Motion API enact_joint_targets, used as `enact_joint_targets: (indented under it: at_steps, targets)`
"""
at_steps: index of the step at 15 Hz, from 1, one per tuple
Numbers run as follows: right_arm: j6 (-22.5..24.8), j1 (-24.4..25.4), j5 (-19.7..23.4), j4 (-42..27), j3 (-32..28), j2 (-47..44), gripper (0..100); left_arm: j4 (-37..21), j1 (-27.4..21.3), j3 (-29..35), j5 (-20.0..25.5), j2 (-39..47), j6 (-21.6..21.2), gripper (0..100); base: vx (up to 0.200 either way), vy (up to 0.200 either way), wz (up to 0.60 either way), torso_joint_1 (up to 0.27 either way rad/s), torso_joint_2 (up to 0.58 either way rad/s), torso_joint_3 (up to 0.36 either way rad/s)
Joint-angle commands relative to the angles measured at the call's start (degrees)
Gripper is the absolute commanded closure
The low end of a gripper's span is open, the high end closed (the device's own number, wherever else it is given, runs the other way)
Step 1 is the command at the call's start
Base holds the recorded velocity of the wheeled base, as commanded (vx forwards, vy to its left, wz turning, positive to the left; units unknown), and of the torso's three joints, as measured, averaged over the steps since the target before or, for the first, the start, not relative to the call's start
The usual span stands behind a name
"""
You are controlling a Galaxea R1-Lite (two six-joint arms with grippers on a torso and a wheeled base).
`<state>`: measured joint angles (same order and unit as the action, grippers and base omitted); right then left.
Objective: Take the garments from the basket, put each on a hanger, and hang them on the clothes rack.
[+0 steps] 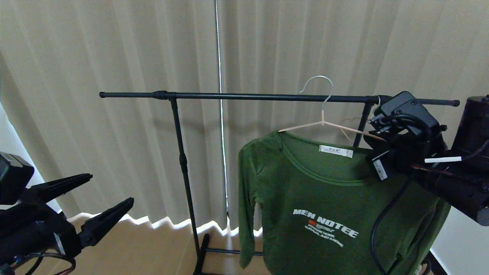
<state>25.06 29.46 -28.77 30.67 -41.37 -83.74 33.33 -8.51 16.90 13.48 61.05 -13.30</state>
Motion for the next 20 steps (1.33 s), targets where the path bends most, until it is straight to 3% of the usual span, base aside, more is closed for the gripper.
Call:
enact_joint_targets:
  at_steps: [1,8,14,20]
  targets:
    - [0.07,-0.99,-2.08,-1.14,0.77,0.24,100,0.07,-0.02,-2.22,-0.04,-1.37,-0.32,0,0.0,0.0,0.0,0.0,0.0,0.0]
    - [-0.1,-6.44,-2.17,-4.57,1.65,0.33,100,2.53,-0.1,-2.22,-0.04,-1.11,-0.24,0,0.0,0.0,0.0,0.0,0.0,0.0]
    - [-0.28,-7.05,-2.08,-4.39,1.65,-0.11,100,3.67,-0.19,-1.87,0.05,-1.02,0.03,0,0.0,0.0,0.0,0.0,0.0,0.0]
    - [-0.63,-7.05,-2.08,-4.04,1.56,-0.81,100,3.67,-1.77,-2.39,0.05,-1.28,-0.06,0,0.2,0.0,0.0,0.0,0.0,0.002]
